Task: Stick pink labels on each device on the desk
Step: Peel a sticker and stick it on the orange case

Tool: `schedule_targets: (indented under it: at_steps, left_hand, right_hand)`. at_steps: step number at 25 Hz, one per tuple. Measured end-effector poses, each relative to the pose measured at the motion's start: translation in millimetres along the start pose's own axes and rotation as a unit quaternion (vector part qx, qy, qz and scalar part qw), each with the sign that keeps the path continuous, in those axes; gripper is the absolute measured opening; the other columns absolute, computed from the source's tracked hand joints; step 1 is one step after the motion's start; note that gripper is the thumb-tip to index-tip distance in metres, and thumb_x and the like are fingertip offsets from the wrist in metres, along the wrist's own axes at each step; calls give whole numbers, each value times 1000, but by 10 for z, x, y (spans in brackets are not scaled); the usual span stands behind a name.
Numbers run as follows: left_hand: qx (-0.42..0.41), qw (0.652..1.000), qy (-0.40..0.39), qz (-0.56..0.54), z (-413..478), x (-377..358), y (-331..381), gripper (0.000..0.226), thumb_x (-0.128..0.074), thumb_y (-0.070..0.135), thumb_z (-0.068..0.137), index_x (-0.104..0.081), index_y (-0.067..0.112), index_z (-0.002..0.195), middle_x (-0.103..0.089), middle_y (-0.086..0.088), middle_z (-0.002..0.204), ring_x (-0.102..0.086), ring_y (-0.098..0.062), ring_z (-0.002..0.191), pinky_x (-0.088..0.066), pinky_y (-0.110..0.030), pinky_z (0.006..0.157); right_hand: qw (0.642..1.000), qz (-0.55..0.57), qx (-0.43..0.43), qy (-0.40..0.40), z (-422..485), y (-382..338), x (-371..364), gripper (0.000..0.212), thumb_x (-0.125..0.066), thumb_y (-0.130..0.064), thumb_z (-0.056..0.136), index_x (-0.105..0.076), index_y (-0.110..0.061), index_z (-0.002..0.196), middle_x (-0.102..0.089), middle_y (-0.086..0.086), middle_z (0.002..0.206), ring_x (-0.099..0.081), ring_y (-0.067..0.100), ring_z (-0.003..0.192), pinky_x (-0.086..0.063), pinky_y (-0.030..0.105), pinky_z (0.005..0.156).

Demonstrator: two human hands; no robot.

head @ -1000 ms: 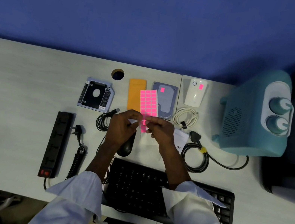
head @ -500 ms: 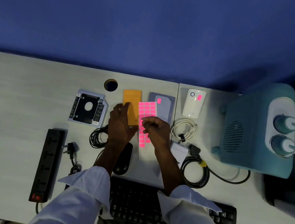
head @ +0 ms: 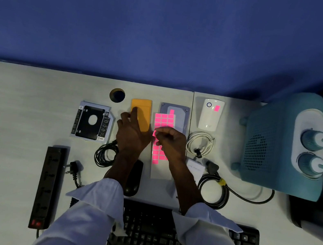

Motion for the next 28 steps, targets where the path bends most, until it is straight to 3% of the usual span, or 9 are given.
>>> schedule_targets:
  at_steps: [6,9,11,13,14,17,19,22,28]
  left_hand:
    - [1,1000,-7,5,74,35,-30,89,-74,54,74,-38,14,145,-52,-19,121,-58,-39,104,-52,-45,74]
    - [71,971,-54,-222,79,168,-79,72,-67,47,86,-39,25,148,-56,-5,121,-58,-18,100,-48,-33,80]
    - [154,849,-126,-490,61,152,-176,58,-56,31,87,-47,29,144,-62,-5,120,-63,-18,94,-50,-31,77]
    - [209,717,-184,-639,11,117,-269,62,-52,23,77,-50,21,140,-65,-12,115,-64,-28,88,-53,-36,74]
    - [220,681,-197,-670,-34,107,-286,62,-51,21,77,-49,16,139,-65,-14,114,-64,-30,88,-54,-37,73]
    - [239,629,-215,-708,-208,72,-266,44,-38,18,90,-52,12,131,-67,-14,111,-67,-31,91,-60,-38,71]
    - [249,607,-228,-720,-289,22,-268,43,-32,13,92,-54,12,128,-70,-12,109,-69,-28,92,-61,-41,75]
    - [249,595,-236,-727,-346,-20,-264,56,-42,18,80,-50,10,135,-66,-14,117,-65,-30,102,-59,-46,82]
    - [240,588,-246,-732,-388,-57,-291,63,-60,25,70,-52,12,131,-64,-10,112,-60,-25,99,-51,-36,84]
  right_hand:
    - [1000,25,-5,1,-5,-64,-12,15,-71,-2,84,-76,-1,99,-75,14,87,-67,16,61,-52,18,58]
    - [997,80,-23,-3,-4,-99,-22,17,-70,2,84,-75,4,100,-72,14,83,-63,5,53,-45,12,51]
    - [997,77,-23,-9,18,-115,-46,15,-72,-2,84,-76,0,98,-72,12,83,-62,4,56,-45,11,53]
    - [999,50,1,-16,25,-147,-94,12,-74,-7,83,-78,-7,94,-74,6,83,-64,2,65,-48,12,59]
    - [999,38,19,-18,23,-169,-119,11,-75,-8,82,-78,-9,92,-75,5,85,-65,1,68,-49,12,63]
    - [997,18,75,-19,31,-208,-197,10,-76,-7,81,-78,-7,91,-76,10,95,-68,7,80,-53,16,74]
    - [995,-8,99,-12,48,-183,-260,11,-78,-10,80,-79,-9,90,-73,8,105,-67,16,94,-54,23,81]
    - [992,-68,104,8,45,-144,-341,10,-81,-18,77,-79,-15,86,-68,4,113,-62,19,105,-53,29,85]
    - [983,-119,130,53,-49,-192,-431,12,-83,-24,72,-76,-21,82,-70,0,101,-62,17,96,-55,33,79]
Point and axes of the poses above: each hand's wrist, its own z-axis towards the middle knuckle, its own x-axis out of the back of the hand, y = z × x, the point moved 4 cm from there along z, towards the middle knuckle
